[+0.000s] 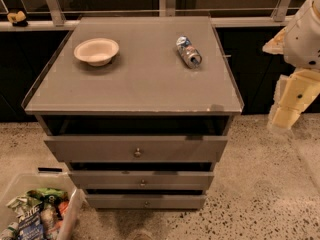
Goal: Open top drawer
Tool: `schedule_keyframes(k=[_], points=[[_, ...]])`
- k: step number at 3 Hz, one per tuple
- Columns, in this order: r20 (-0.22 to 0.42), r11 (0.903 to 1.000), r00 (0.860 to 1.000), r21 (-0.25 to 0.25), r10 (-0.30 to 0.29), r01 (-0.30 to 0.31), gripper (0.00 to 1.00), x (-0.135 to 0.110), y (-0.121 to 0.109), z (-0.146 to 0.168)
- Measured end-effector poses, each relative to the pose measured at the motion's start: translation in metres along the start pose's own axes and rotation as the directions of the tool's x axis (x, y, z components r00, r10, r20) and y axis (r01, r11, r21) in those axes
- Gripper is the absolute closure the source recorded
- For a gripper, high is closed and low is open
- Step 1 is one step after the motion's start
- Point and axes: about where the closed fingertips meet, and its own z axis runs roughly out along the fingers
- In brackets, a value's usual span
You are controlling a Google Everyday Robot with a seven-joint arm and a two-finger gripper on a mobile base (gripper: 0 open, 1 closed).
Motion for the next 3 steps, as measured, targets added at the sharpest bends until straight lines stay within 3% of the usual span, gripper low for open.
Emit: schedule_keyframes(k=[1, 2, 3], points=[[0.007, 1.0, 1.0, 0.005, -0.001, 0.001, 0.0, 0.002, 0.004, 0.004], [0.042, 0.9999, 0.999, 0.014, 0.009, -0.009, 0.0, 0.007, 0.027, 0.022], [0.054, 0.9989, 0.998, 0.018, 0.043, -0.044, 0.0, 0.016, 0.058, 0.068]])
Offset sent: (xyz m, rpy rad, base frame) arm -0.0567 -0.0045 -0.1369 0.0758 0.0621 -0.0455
